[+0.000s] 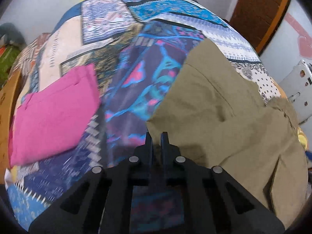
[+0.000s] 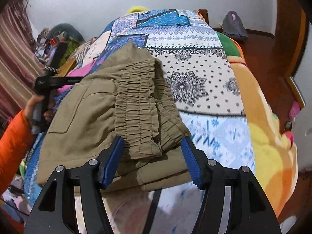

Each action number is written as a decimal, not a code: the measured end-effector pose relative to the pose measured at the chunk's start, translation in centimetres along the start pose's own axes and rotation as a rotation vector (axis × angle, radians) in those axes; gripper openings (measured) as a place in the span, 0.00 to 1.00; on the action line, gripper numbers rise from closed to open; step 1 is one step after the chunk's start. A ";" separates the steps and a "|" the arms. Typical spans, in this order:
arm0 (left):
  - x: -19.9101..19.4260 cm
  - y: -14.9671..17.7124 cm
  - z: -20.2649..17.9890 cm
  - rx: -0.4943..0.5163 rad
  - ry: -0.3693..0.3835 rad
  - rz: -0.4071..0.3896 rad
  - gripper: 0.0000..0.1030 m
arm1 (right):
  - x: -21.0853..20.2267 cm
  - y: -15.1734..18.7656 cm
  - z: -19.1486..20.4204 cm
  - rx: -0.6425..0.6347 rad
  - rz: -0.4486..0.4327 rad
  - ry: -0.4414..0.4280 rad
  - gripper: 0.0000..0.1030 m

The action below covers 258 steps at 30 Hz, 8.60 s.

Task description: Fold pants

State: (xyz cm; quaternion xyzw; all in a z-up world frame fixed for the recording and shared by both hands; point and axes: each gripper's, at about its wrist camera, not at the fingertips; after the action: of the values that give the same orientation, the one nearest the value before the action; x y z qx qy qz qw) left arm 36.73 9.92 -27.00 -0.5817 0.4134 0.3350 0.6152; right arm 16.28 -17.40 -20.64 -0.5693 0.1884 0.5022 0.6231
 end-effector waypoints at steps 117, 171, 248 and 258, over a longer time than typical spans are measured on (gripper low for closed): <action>-4.2 7.0 5.2 -0.156 0.042 -0.036 0.18 | 9.2 -7.8 1.3 -0.066 0.144 -0.183 0.42; -3.1 2.3 27.7 -0.373 -0.187 -0.099 0.04 | 22.9 -20.9 20.7 -0.392 0.024 -0.181 0.16; -44.0 25.5 -4.8 -0.249 -0.370 -0.909 1.00 | -22.0 1.4 24.0 -0.393 -0.723 -0.299 1.00; -43.8 25.0 -5.0 -0.236 -0.373 -0.903 1.00 | -22.1 1.4 24.0 -0.392 -0.718 -0.298 1.00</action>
State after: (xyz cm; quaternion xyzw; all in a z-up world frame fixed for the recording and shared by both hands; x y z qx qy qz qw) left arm -5.18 10.40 1.46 -0.6983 -0.0376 0.1781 0.6922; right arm -2.36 -5.13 3.24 -0.6274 -0.2127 0.3567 0.6588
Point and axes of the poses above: each gripper's, at about its wrist camera, not at the fingertips, and x roughly the way its jaws point, z to its left, y to its underside, and after that the axes turned 3 degrees about x, right-handed
